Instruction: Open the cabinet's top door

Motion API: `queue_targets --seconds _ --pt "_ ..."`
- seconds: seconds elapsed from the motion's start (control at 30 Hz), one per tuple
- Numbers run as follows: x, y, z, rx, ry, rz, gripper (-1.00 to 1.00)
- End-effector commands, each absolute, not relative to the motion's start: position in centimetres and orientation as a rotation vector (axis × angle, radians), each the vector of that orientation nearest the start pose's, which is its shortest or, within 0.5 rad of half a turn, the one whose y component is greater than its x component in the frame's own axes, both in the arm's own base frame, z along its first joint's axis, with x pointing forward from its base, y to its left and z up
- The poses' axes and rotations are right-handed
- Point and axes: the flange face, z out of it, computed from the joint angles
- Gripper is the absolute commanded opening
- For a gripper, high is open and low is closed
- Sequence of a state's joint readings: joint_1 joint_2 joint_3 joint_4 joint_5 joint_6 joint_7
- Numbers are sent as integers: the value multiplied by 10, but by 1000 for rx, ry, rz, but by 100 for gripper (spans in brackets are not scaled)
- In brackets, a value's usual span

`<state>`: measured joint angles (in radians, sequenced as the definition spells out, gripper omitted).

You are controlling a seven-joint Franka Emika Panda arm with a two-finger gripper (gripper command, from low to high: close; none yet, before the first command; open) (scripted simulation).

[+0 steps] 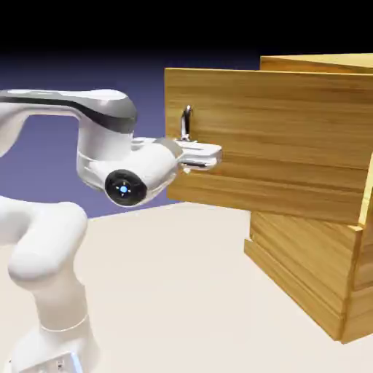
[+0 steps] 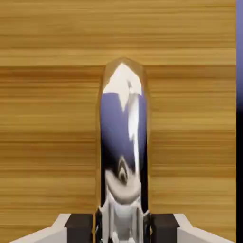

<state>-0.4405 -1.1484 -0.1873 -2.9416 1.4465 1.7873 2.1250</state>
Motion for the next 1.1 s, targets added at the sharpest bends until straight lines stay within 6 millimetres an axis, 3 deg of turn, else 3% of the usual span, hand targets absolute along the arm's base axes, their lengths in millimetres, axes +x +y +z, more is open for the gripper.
queue_targets --seconds 0.0,0.37,0.73,0.9,1.07 --pt "236 -79 510 -91 1728 1286 -100" --pt "215 -181 510 -311 1757 1463 -100" --pt "219 -283 510 -540 1767 1631 -100" --pt "226 -314 510 -614 1766 1682 -100" --pt "230 -329 509 -648 1764 1708 -100"
